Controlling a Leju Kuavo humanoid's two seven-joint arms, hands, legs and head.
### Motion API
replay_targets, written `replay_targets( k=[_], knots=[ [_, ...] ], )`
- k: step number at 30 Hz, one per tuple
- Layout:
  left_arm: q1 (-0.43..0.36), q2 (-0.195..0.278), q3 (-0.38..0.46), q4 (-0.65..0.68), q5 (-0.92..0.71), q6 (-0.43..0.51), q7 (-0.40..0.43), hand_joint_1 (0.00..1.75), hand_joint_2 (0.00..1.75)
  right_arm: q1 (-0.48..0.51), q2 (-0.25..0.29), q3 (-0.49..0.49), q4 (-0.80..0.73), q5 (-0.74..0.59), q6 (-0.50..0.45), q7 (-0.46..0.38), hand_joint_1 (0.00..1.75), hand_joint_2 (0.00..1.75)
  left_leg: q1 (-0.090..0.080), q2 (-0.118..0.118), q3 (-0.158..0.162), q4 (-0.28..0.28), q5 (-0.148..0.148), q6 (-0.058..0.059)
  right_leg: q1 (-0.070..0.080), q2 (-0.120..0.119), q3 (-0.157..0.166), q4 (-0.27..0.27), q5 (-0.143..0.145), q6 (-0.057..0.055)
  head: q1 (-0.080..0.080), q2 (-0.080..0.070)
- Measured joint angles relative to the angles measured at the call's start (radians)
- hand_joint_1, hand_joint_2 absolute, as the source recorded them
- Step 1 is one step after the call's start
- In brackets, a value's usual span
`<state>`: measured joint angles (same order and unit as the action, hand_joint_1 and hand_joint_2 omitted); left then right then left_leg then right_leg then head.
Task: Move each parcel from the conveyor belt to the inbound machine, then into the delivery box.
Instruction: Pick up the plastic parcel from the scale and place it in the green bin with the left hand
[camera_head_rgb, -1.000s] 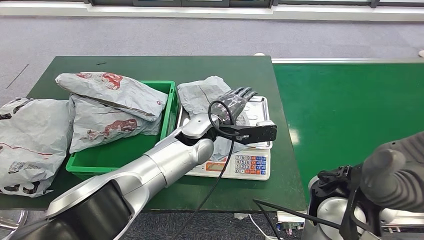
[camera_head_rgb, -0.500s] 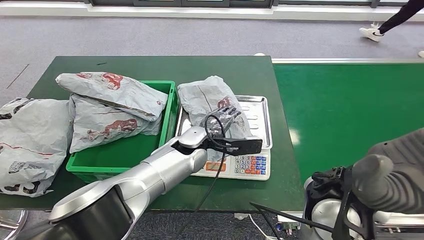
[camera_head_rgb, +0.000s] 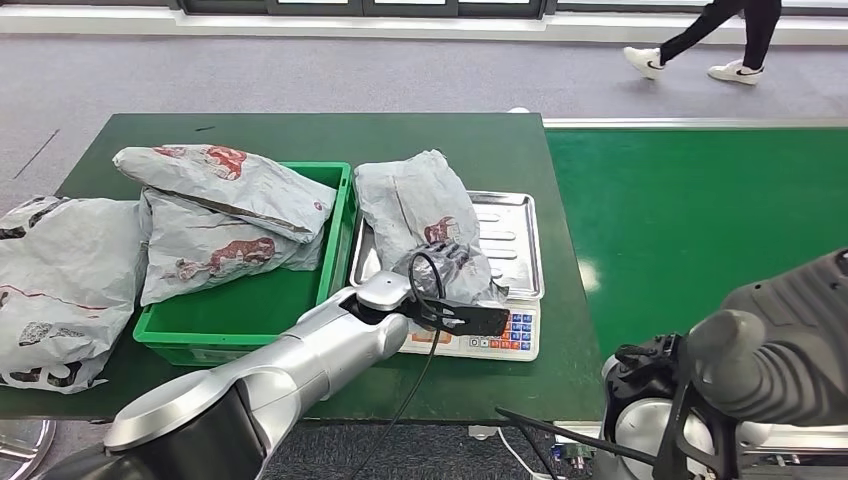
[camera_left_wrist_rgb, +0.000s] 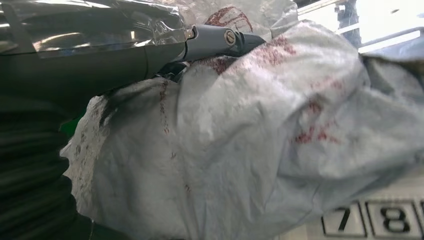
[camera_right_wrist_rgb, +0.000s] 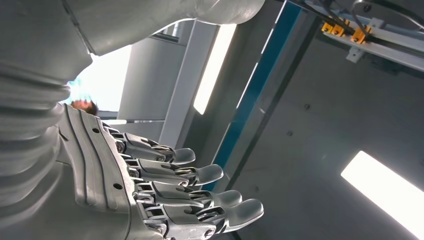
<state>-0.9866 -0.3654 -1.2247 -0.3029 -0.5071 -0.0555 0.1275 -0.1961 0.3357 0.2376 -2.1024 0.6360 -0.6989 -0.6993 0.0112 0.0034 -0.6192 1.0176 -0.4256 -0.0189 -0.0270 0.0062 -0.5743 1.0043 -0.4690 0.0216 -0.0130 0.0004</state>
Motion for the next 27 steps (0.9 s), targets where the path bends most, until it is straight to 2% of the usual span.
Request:
replay_targets(
  k=[3, 4, 27],
  knots=[
    [0.000, 0.000, -0.017, 0.000, -0.004, -0.031, 0.005, 1.36, 1.75, 0.009, -0.002, -0.001, 0.000, 0.000, 0.000, 0.000, 0.00, 1.75, 0.000, 0.000, 0.002, 0.000, 0.000, 0.000, 0.000, 0.000, 0.002, 0.000, 0.000, 0.000, 0.000, 0.000],
    [0.000, 0.000, -0.021, 0.000, -0.004, -0.037, 0.004, 1.71, 1.75, 0.009, -0.002, -0.001, 0.000, 0.002, 0.000, 0.000, 0.00, 1.75, 0.000, 0.000, 0.002, 0.000, 0.000, 0.000, 0.000, 0.000, 0.002, 0.000, 0.000, 0.000, 0.000, 0.000],
    [-0.027, 0.000, -0.053, 0.011, -0.002, -0.026, -0.020, 1.75, 1.75, 0.010, -0.003, -0.011, 0.014, -0.016, 0.000, 0.000, 0.00, 1.75, 0.000, 0.001, 0.011, -0.001, 0.000, 0.000, 0.000, -0.001, 0.011, 0.000, 0.000, -0.001, 0.000, 0.000]
  ],
)
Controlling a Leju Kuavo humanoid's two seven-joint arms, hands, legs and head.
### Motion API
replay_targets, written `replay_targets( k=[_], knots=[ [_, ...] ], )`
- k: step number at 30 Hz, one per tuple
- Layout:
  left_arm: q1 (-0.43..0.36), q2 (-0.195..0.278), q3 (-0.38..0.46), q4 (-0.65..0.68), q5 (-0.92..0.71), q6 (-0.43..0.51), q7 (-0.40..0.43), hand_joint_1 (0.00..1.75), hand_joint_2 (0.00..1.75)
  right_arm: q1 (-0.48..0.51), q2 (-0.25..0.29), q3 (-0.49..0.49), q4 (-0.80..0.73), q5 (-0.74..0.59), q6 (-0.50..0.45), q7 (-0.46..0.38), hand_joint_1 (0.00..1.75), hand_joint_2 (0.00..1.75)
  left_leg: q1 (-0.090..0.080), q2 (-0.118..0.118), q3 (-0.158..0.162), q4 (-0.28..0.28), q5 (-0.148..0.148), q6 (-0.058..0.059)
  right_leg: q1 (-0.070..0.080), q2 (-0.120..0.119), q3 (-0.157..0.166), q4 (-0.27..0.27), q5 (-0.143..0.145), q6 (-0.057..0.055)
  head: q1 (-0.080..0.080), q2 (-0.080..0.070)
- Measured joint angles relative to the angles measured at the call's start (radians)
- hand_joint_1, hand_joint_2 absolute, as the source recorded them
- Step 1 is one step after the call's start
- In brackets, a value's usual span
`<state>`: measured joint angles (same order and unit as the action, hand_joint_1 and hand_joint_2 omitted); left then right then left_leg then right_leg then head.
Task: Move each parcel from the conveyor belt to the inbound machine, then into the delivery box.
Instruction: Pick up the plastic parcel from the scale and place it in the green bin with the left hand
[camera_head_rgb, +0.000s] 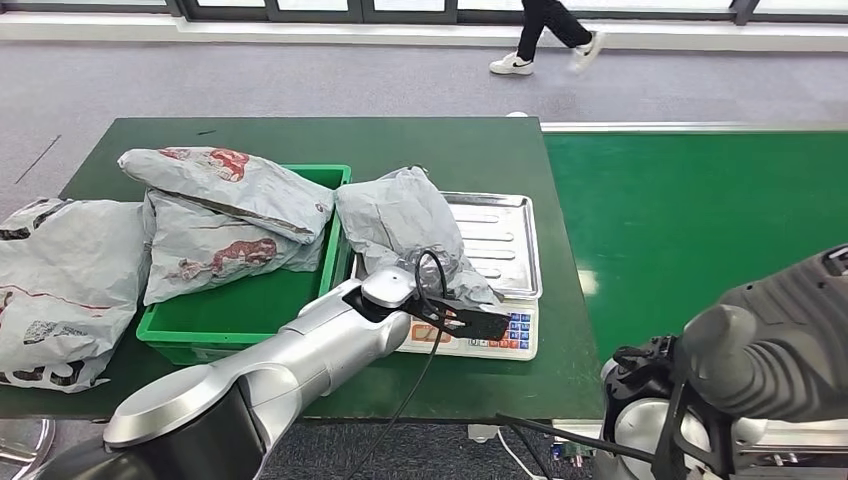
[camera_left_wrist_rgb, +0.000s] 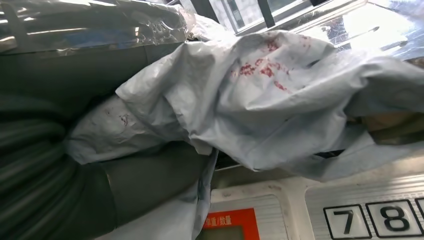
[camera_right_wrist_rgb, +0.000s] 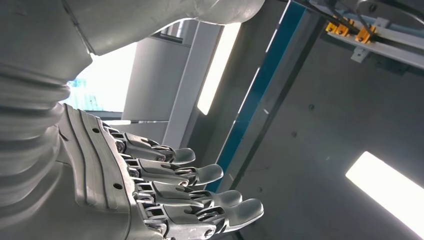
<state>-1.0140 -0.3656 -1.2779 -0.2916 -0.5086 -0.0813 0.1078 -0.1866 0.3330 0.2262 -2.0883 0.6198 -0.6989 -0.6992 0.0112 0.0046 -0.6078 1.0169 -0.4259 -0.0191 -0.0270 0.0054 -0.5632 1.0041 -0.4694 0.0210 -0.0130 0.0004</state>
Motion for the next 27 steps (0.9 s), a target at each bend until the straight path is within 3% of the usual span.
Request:
replay_targets(
  k=[15, 27],
  knots=[
    [-0.056, 0.000, 0.000, 0.003, 0.012, 0.045, -0.064, 1.75, 1.75, 0.006, 0.000, -0.032, 0.027, -0.001, 0.000, 0.000, 0.00, 1.75, 0.000, 0.000, -0.004, 0.000, 0.000, 0.000, 0.000, 0.000, -0.004, 0.000, 0.000, 0.000, 0.000, 0.000],
    [-0.057, 0.000, 0.000, -0.018, 0.015, 0.048, -0.084, 1.75, 1.75, 0.017, -0.002, -0.049, 0.027, 0.014, 0.000, 0.000, 0.00, 1.75, 0.000, -0.001, -0.007, 0.000, 0.000, -0.001, 0.000, 0.000, -0.007, 0.000, 0.000, 0.000, 0.000, 0.000]
  ],
)
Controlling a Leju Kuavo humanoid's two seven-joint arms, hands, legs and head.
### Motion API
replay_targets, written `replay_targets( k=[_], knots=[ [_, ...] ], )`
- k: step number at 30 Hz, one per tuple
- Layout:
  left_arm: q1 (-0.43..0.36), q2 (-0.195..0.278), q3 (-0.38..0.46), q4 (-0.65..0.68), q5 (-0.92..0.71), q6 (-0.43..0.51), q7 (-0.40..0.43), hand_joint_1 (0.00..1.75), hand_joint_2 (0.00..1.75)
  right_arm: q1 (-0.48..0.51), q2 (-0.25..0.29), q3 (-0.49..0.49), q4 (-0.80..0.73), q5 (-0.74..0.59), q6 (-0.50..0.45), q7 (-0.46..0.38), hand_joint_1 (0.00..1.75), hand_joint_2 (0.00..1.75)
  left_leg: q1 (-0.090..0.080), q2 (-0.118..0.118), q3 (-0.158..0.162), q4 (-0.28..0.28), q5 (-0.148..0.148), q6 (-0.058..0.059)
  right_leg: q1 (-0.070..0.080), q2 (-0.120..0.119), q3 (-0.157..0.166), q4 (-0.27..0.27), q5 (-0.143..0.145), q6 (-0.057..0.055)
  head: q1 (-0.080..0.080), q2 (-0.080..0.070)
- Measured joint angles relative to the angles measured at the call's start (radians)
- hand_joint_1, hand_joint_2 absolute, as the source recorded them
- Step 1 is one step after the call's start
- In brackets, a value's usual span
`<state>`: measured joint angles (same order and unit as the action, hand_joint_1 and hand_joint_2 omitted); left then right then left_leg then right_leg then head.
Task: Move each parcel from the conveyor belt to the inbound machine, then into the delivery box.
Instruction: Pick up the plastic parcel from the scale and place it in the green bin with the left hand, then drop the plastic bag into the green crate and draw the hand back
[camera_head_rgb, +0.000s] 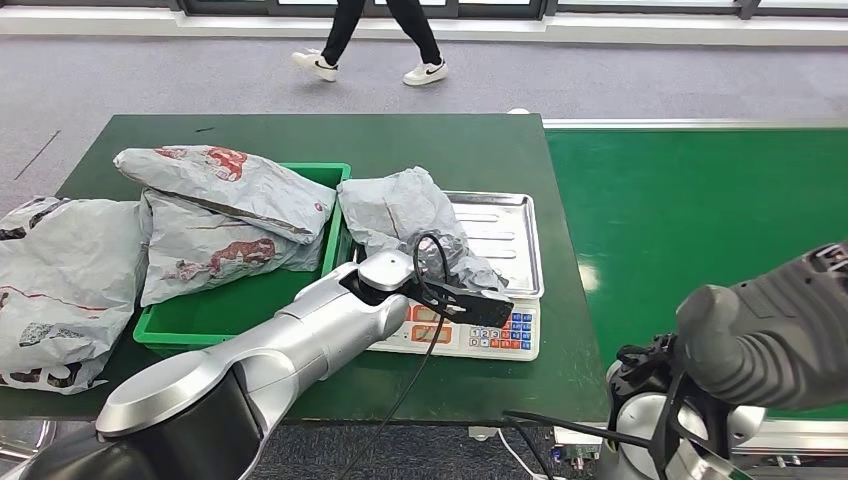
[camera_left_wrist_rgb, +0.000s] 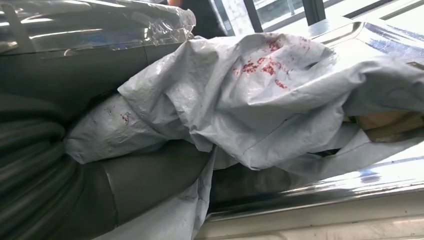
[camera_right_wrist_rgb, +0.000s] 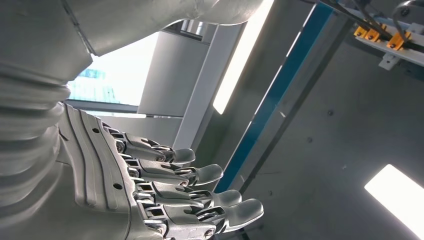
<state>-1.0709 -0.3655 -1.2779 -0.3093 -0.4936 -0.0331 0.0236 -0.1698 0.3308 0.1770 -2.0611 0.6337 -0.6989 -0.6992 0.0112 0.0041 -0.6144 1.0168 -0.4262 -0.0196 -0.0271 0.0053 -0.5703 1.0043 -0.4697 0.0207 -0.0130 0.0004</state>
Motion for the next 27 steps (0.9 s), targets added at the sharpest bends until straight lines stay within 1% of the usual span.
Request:
replay_targets(
  k=[2, 3, 5, 8, 9, 10, 11, 12, 15, 17, 19, 21, 27],
  knots=[
    [0.000, 0.000, 0.000, -0.001, -0.005, 0.033, 0.002, 1.75, 1.75, 0.002, 0.000, -0.002, 0.000, 0.001, 0.000, 0.000, 0.00, 1.75, 0.000, 0.000, 0.000, 0.000, 0.000, 0.000, 0.000, 0.000, 0.000, 0.000, 0.000, 0.000, 0.000, 0.000],
    [0.000, 0.000, 0.000, -0.001, -0.013, 0.073, 0.008, 1.75, 1.75, 0.004, 0.000, -0.004, -0.001, 0.001, 0.000, 0.000, 0.00, 1.75, 0.000, 0.000, 0.000, 0.000, 0.000, 0.000, 0.000, 0.000, -0.001, 0.000, 0.000, 0.000, 0.000, 0.000],
    [-0.005, 0.000, 0.000, 0.000, -0.047, 0.221, 0.042, 1.75, 1.75, 0.010, -0.001, -0.008, -0.003, 0.001, 0.000, 0.000, 0.00, 1.75, 0.000, 0.000, -0.001, 0.000, 0.000, 0.000, 0.000, 0.000, -0.001, 0.000, 0.000, 0.000, 0.000, 0.000],
    [-0.031, 0.003, 0.008, 0.007, -0.113, 0.519, 0.109, 1.75, 1.75, 0.020, -0.004, -0.017, -0.010, -0.002, -0.001, 0.000, 0.00, 1.75, 0.000, 0.000, -0.002, 0.000, 0.000, 0.000, 0.000, 0.000, -0.001, 0.000, 0.000, 0.000, 0.000, 0.000],
    [-0.043, 0.004, 0.012, 0.011, -0.128, 0.599, 0.123, 1.75, 1.75, 0.023, -0.004, -0.020, -0.011, -0.003, -0.001, 0.000, 0.00, 1.75, 0.000, 0.000, -0.002, 0.000, 0.000, 0.000, 0.000, 0.000, -0.001, 0.000, 0.000, 0.000, 0.000, 0.000],
    [-0.055, 0.006, 0.016, 0.015, -0.139, 0.656, 0.131, 1.75, 1.75, 0.025, -0.005, -0.022, -0.013, -0.003, -0.001, 0.000, 0.00, 1.75, 0.000, 0.000, -0.002, 0.000, 0.000, 0.000, 0.000, 0.000, -0.001, 0.000, 0.000, 0.000, 0.000, 0.000],
    [-0.064, 0.008, 0.019, 0.019, -0.145, 0.688, 0.135, 1.75, 1.75, 0.028, -0.005, -0.024, -0.014, -0.003, -0.001, 0.000, 0.00, 1.75, 0.000, 0.000, -0.002, 0.000, 0.000, 0.000, 0.000, 0.000, -0.001, 0.000, 0.000, 0.000, 0.000, 0.000],
    [-0.069, 0.010, 0.021, 0.021, -0.148, 0.703, 0.138, 1.75, 1.75, 0.029, -0.005, -0.026, -0.015, -0.003, -0.001, 0.000, 0.00, 1.75, 0.000, 0.000, -0.002, 0.000, 0.000, 0.000, 0.000, 0.000, -0.001, 0.000, 0.000, 0.000, 0.000, 0.000],
    [-0.074, 0.015, 0.026, 0.025, -0.166, 0.713, 0.153, 1.75, 1.75, 0.031, -0.005, -0.030, -0.017, -0.003, -0.001, 0.000, 0.00, 1.75, 0.000, 0.000, -0.002, 0.000, 0.000, 0.000, 0.000, 0.000, -0.001, 0.000, 0.000, 0.000, 0.000, 0.000],
    [-0.071, 0.029, 0.041, 0.002, -0.250, 0.719, 0.198, 1.75, 1.75, 0.031, -0.005, -0.033, -0.017, -0.002, -0.001, 0.000, 0.00, 1.75, 0.000, 0.000, -0.002, 0.000, 0.000, 0.000, 0.000, 0.000, -0.001, 0.000, 0.000, 0.000, 0.000, 0.000],
    [-0.068, 0.051, 0.076, -0.043, -0.365, 0.726, 0.249, 1.75, 1.75, 0.032, -0.005, -0.037, -0.017, -0.002, -0.001, 0.000, 0.00, 1.75, 0.000, 0.000, -0.002, 0.000, 0.000, 0.000, 0.000, 0.000, -0.002, 0.000, 0.000, 0.000, 0.000, 0.000],
    [-0.067, 0.068, 0.113, -0.081, -0.420, 0.730, 0.270, 1.75, 1.75, 0.032, -0.005, -0.040, -0.017, -0.002, -0.001, 0.000, 0.00, 1.75, 0.000, 0.000, -0.002, 0.000, 0.000, 0.000, 0.000, 0.000, -0.002, 0.000, 0.000, 0.000, 0.000, 0.000],
    [-0.064, 0.097, 0.164, -0.141, -0.434, 0.730, 0.277, 1.75, 1.75, 0.033, -0.005, -0.046, -0.017, -0.002, -0.001, 0.000, 0.00, 1.75, 0.000, -0.001, -0.002, 0.000, 0.000, 0.000, 0.000, 0.000, -0.001, 0.000, 0.000, 0.000, 0.000, 0.000]
  ],
)
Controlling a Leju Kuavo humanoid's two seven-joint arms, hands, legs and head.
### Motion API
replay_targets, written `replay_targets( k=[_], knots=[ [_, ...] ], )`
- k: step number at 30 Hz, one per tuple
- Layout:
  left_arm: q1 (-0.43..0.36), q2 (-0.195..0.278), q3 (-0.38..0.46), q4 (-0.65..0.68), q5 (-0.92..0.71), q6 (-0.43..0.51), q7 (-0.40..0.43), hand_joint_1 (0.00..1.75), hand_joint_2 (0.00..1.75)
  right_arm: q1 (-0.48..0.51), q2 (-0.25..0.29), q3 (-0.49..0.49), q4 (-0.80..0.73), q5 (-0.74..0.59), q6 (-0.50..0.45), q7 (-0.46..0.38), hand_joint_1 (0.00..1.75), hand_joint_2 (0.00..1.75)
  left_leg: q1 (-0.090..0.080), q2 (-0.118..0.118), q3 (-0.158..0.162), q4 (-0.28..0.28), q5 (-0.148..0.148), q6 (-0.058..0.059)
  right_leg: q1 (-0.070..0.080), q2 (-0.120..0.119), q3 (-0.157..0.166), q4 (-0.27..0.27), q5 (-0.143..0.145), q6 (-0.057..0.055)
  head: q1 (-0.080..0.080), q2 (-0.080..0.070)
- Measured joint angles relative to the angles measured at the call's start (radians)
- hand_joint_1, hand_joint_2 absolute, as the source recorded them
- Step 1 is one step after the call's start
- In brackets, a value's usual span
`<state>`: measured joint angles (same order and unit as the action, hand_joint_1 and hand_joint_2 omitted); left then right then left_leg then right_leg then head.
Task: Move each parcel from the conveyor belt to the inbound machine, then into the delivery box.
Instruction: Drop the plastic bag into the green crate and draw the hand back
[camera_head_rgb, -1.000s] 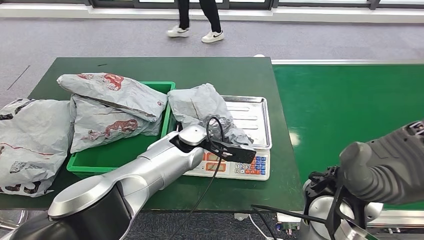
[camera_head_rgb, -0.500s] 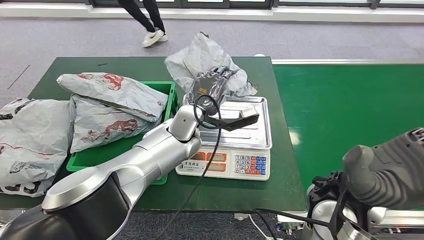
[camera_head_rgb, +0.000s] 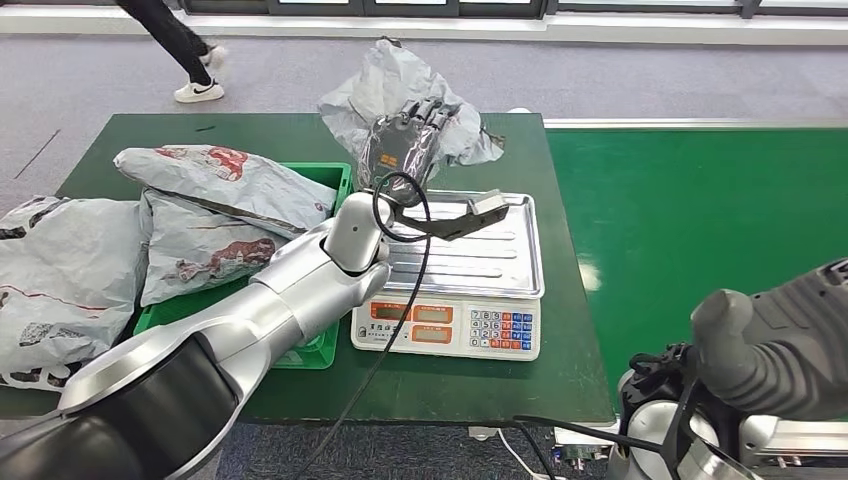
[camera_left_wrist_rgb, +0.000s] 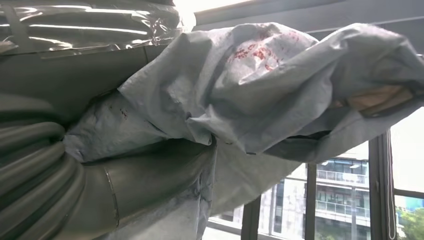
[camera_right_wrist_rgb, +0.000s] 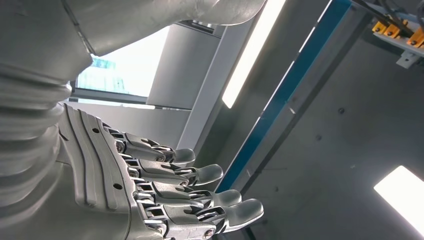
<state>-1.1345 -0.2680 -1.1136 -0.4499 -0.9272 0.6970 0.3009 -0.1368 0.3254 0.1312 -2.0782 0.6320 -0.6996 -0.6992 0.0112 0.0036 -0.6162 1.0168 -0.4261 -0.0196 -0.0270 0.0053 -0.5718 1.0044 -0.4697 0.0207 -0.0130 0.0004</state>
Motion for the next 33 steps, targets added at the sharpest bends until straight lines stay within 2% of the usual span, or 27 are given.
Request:
replay_targets(
  k=[6, 8, 11, 14, 20, 23, 27, 30, 33],
  knots=[
    [0.003, 0.012, 0.022, -0.026, -0.015, 0.000, 0.003, 1.75, 1.75, 0.001, 0.000, -0.004, 0.000, 0.001, 0.000, 0.000, 0.00, 1.75, 0.000, 0.000, 0.000, 0.000, 0.000, 0.000, 0.000, 0.000, 0.000, 0.000, 0.000, 0.000, 0.000, 0.000],
    [0.024, 0.026, 0.053, -0.071, -0.112, 0.000, 0.018, 1.75, 1.75, 0.001, 0.000, -0.005, 0.000, 0.004, 0.000, 0.000, 0.00, 1.75, 0.000, 0.000, 0.000, 0.000, 0.000, 0.000, 0.000, 0.000, 0.000, 0.000, 0.000, 0.000, 0.000, 0.000],
    [0.102, 0.064, 0.196, -0.220, -0.374, 0.001, 0.008, 1.75, 1.75, 0.001, 0.000, -0.006, 0.000, 0.007, 0.000, 0.000, 0.00, 1.75, 0.000, 0.001, 0.000, 0.000, 0.000, 0.000, 0.000, 0.001, -0.001, 0.000, 0.000, 0.000, 0.000, 0.000],
    [0.187, 0.090, 0.385, -0.370, -0.517, 0.003, -0.045, 1.75, 1.75, 0.001, 0.000, -0.008, 0.000, 0.008, 0.000, 0.000, 0.00, 1.75, 0.000, 0.003, 0.000, -0.001, 0.000, -0.001, 0.000, 0.003, -0.002, 0.000, 0.000, 0.000, 0.000, 0.000],
    [0.312, 0.151, 0.686, -0.550, -0.604, 0.003, -0.051, 1.75, 1.75, 0.001, 0.000, -0.012, 0.000, -0.001, 0.000, 0.000, 0.00, 1.75, 0.001, 0.005, 0.000, -0.002, 0.000, -0.002, 0.001, 0.005, -0.002, 0.000, -0.001, -0.001, 0.000, 0.000],
    [0.383, 0.175, 0.812, -0.604, -0.605, 0.003, -0.097, 1.75, 1.75, 0.001, 0.000, -0.013, 0.000, -0.001, 0.000, 0.000, 0.00, 1.75, 0.001, 0.004, 0.000, -0.002, 0.000, -0.002, 0.001, 0.004, -0.002, 0.001, -0.001, -0.002, 0.000, 0.000],
    [0.493, 0.179, 0.958, -0.666, -0.606, 0.003, -0.160, 1.75, 1.75, 0.003, 0.000, -0.022, 0.000, 0.008, 0.000, 0.000, 0.00, 1.75, 0.001, 0.003, 0.000, -0.002, -0.001, -0.002, 0.001, 0.004, -0.002, 0.001, -0.002, -0.002, 0.000, 0.000],
    [0.562, 0.193, 1.022, -0.709, -0.607, 0.003, -0.134, 1.75, 1.75, 0.006, 0.000, -0.035, 0.000, 0.005, 0.000, 0.000, 0.00, 1.75, 0.001, 0.003, 0.000, -0.002, -0.001, -0.003, 0.001, 0.004, -0.002, 0.000, -0.002, -0.003, 0.000, 0.000],
    [0.614, 0.223, 1.035, -0.746, -0.607, 0.003, -0.093, 1.75, 1.75, 0.008, 0.000, -0.049, 0.000, -0.002, 0.000, 0.000, 0.00, 1.75, 0.001, 0.003, 0.000, -0.002, -0.002, -0.003, 0.001, 0.004, -0.002, 0.000, -0.003, -0.003, 0.000, 0.000]
  ],
)
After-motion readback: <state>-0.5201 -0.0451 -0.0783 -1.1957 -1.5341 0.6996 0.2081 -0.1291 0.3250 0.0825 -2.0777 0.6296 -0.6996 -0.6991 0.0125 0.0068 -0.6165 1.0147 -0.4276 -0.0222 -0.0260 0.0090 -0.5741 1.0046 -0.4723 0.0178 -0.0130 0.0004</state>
